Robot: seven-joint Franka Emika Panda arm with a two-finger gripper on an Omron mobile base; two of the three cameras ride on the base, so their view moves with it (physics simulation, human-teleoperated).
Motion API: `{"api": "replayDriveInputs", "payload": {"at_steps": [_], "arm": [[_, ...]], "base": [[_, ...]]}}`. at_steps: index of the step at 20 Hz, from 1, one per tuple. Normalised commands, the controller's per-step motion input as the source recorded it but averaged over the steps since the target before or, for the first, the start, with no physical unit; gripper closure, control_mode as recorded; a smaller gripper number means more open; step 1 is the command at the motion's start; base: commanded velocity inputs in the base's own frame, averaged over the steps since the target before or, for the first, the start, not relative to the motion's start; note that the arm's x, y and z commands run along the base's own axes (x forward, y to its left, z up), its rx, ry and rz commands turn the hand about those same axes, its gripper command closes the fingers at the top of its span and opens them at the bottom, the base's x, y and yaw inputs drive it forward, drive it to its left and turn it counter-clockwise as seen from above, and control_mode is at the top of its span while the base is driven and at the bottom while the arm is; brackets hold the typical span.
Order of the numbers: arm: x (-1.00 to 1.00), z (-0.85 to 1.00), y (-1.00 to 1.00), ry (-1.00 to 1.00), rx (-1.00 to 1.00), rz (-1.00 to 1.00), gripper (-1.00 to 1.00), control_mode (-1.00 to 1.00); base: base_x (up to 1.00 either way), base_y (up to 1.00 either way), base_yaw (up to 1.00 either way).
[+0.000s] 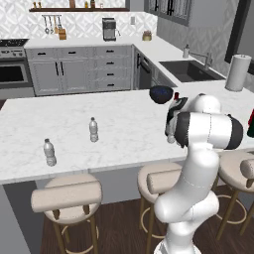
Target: Move the plastic bottles in the middle to the plastics group, and the glass bottles in the middle to the glass group.
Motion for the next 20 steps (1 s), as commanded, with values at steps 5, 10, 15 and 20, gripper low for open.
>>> {"api": "replayDriveInputs", "payload": {"at_steps": [5,10,15,20], "arm": [[0.0,-0.23,-0.02,-0.06,0.0,0.01,1.0,-1.0],[-0.03,-0.03,-0.02,-0.24,0.0,0.05,1.0,-1.0],[-0.36,0.18,0.0,-0.16,0.0,0.03,1.0,-1.0],[-0.53,0.31,0.05,0.03,0.0,0.0,1.0,-1.0]], "base": [[0.0,0.0,0.0],[0.0,0.0,0.0],[0.0,0.0,0.0],[0.0,0.0,0.0]]}}
